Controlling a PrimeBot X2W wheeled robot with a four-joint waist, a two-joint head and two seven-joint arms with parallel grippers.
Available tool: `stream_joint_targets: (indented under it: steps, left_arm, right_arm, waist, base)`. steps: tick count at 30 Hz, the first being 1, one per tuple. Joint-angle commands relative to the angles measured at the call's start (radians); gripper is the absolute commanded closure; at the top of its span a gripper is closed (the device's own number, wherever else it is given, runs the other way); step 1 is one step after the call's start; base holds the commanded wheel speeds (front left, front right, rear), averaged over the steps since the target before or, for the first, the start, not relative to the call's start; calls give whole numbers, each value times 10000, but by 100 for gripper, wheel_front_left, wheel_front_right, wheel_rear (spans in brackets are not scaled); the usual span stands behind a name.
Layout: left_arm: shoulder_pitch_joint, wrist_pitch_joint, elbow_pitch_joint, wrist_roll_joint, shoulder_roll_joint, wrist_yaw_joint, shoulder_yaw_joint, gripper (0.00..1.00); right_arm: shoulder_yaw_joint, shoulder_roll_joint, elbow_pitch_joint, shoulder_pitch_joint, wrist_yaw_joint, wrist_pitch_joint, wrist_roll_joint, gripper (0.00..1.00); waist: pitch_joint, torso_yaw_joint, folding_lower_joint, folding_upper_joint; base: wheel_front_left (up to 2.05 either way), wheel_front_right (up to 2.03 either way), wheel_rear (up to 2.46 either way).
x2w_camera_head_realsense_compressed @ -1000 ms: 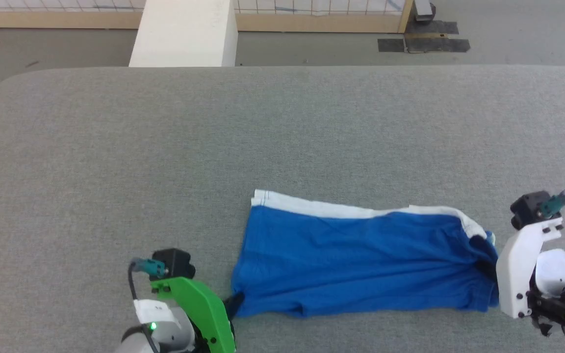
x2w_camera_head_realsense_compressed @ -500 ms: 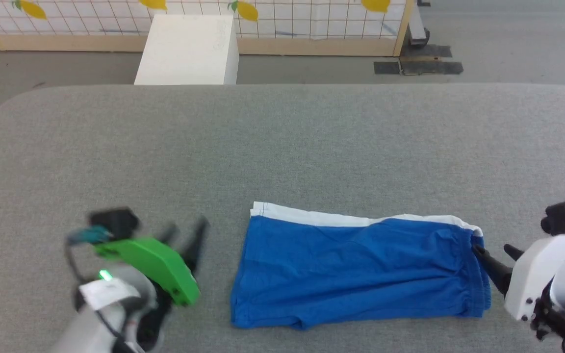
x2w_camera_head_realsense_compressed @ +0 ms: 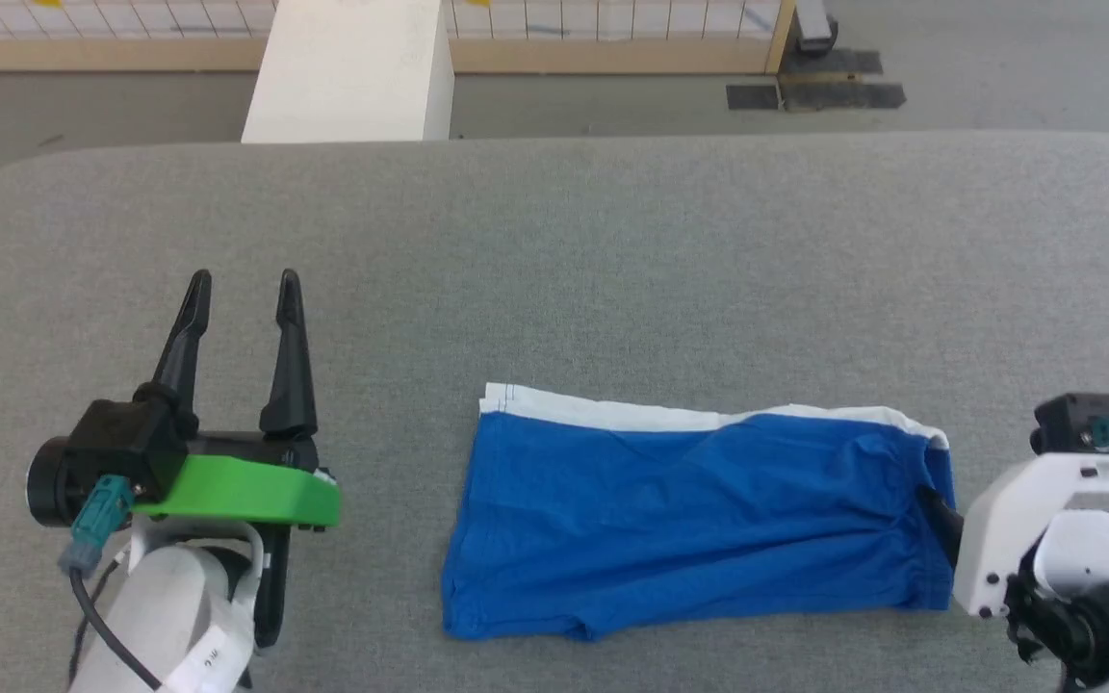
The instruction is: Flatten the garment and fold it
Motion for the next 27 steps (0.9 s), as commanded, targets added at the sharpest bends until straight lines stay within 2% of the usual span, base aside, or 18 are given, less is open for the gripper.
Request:
stream_joint_targets:
  steps: [1,9,10,11,12,16,19,23,27]
  left_arm:
    - [170,-43,-93,268,-231,-112,214,0]
    - [432,-45,-160,1324,-1113,-805,1048,0]
    - [438,-46,-166,1415,-1183,-880,1136,0]
    - [445,-46,-168,1504,-1264,-982,1254,0]
    - [455,-46,-165,1571,-1329,-1056,1350,0]
    - [516,-46,-97,1841,-1586,-1374,1735,0]
    - [555,-46,-65,2032,-1751,-1597,1990,0]
    - [562,-46,-25,2257,-1943,-1848,2207,0]
    - [580,-47,28,2434,-2107,-2054,2286,0]
  right_arm:
    - [4,68,219,-323,-15,59,-140,0]
    - [322,-42,1553,-836,-15,440,-462,0]
    - [337,-72,1644,-858,-15,464,-422,51]
    - [365,-110,1730,-889,-15,472,-350,88]
    - [413,-164,1763,-923,-15,431,-266,100]
    - [414,-615,1887,-1095,-15,311,153,100]
    - [241,-1335,2091,-1254,-15,358,333,100]
    - [-174,-2334,2434,-1500,-15,426,127,100]
    - [-500,-2993,2858,-1809,-15,476,-183,100]
  waist:
    - [255,40,0,-1]
    - [628,177,0,-1]
    - [641,185,0,-1]
    - [649,188,0,-1]
    - [649,185,0,-1]
    - [596,135,0,-1]
    - [529,80,0,-1]
    - [504,67,0,-1]
    - [498,64,0,-1]
  base:
    - [0,0,0]
    - [0,0,0]
    - [0,0,0]
    - [0,0,0]
    - [0,0,0]
    - [0,0,0]
    - [0,0,0]
    - [0,0,0]
    - [0,0,0]
